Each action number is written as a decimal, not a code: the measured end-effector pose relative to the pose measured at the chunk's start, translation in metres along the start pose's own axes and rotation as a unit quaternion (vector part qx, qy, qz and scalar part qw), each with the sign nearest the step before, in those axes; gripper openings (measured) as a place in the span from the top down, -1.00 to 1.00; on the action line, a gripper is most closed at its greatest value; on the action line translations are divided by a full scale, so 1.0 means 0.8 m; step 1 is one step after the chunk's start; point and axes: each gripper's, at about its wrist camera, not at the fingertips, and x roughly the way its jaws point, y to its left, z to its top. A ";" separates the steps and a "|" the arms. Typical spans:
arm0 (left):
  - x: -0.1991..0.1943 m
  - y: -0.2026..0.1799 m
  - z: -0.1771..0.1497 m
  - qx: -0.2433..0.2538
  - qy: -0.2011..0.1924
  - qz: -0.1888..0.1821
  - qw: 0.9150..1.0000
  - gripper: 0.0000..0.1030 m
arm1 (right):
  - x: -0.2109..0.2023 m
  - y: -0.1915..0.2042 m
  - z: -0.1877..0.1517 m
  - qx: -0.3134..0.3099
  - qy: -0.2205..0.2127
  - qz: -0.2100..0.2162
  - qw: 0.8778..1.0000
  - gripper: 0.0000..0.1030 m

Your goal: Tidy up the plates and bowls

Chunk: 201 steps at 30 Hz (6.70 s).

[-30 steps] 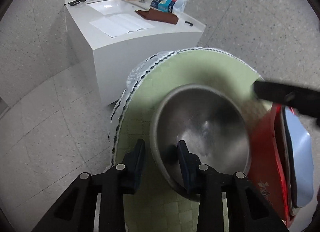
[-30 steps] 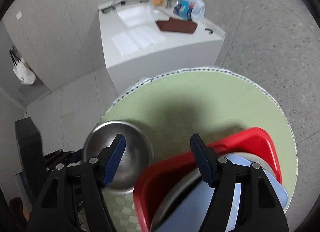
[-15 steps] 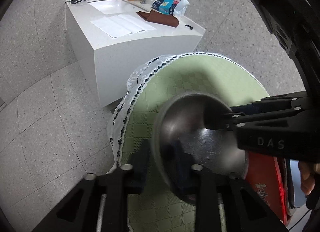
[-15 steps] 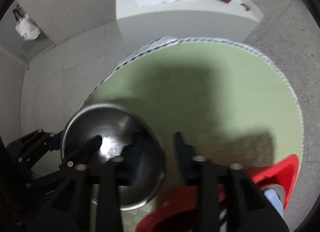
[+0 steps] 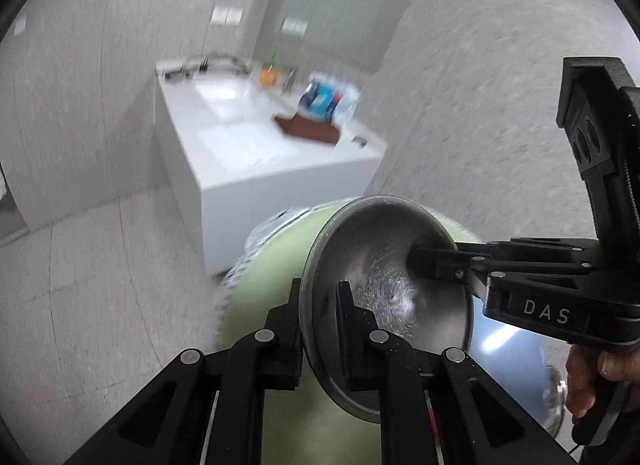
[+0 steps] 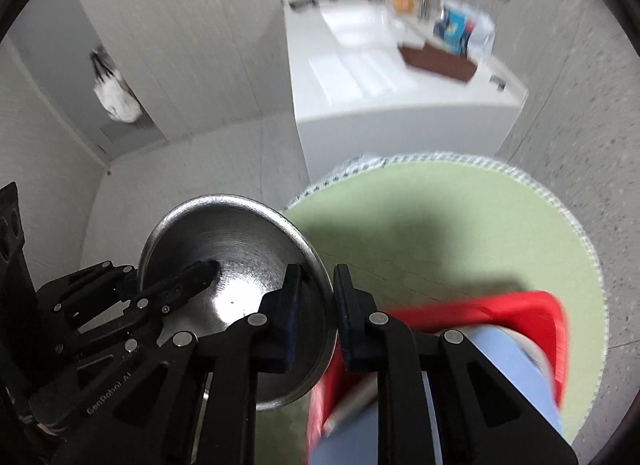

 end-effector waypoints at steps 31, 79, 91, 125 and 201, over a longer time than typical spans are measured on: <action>0.091 -0.396 -0.193 0.146 0.130 -0.039 0.980 0.78 | -0.142 -0.285 -0.337 0.152 0.035 -0.060 0.986 0.72; 0.088 -0.415 -0.264 0.073 0.082 0.062 0.992 -0.92 | -0.128 -0.313 -0.417 0.303 -0.031 -0.022 0.952 -0.33; 0.127 -0.398 -0.250 0.083 0.125 0.006 0.989 0.15 | -0.110 -0.309 -0.416 0.302 -0.020 0.019 0.953 0.29; -0.044 -0.271 -0.156 0.051 0.002 -0.034 0.998 0.28 | -0.207 -0.225 -0.257 0.248 -0.126 0.010 0.960 0.41; -0.570 -0.463 -0.497 0.039 -0.220 0.202 0.954 -0.98 | -0.546 -0.002 -0.522 0.027 -0.314 -0.036 0.948 -1.00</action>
